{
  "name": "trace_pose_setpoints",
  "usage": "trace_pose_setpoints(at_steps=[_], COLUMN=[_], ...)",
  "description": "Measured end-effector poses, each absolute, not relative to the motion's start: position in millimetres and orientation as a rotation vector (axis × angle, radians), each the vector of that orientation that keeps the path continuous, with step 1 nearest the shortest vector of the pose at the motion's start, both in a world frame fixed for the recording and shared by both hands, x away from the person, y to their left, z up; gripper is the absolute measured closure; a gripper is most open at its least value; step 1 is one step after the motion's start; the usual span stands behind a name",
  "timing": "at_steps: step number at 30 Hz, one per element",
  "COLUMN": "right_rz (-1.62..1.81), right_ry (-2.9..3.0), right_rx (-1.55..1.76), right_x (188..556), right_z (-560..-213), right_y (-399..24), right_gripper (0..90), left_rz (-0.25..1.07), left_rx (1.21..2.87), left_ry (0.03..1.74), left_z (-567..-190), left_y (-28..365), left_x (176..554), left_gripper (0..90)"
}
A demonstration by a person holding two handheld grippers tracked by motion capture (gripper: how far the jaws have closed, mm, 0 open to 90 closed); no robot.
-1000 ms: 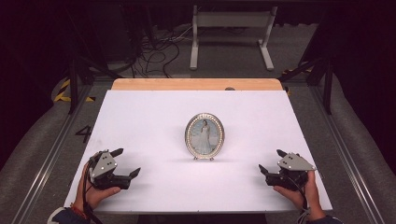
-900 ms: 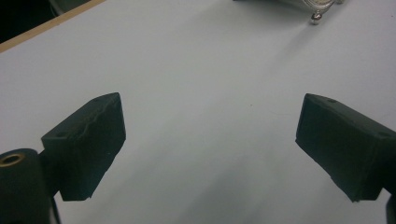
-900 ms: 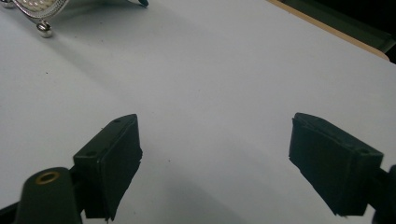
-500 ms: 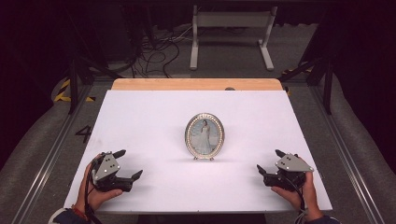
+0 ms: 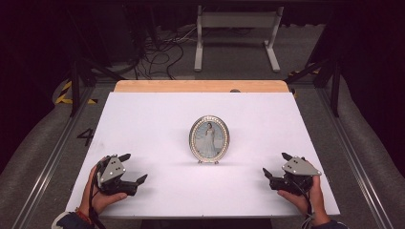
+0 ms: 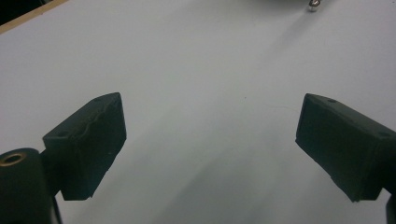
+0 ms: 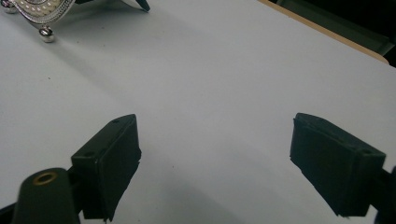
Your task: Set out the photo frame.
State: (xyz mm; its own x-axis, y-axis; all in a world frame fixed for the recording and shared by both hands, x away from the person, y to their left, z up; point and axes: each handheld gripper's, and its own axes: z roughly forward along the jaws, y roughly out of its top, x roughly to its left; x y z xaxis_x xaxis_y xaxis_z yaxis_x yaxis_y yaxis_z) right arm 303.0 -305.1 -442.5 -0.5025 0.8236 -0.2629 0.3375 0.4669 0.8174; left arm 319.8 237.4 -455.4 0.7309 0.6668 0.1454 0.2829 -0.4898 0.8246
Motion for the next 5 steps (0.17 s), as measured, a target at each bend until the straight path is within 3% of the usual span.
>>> trace_pose_setpoints(at_steps=[5], right_rz=[0.926], right_ry=[2.049], right_rx=[0.965], right_x=[302.8], right_z=[-442.6], right_y=[-306.5], right_gripper=[15.4], left_rz=[0.57], left_rx=[2.086], left_ry=[0.722], left_z=[-456.8], left_y=[237.1], left_x=[322.5], left_gripper=[9.3])
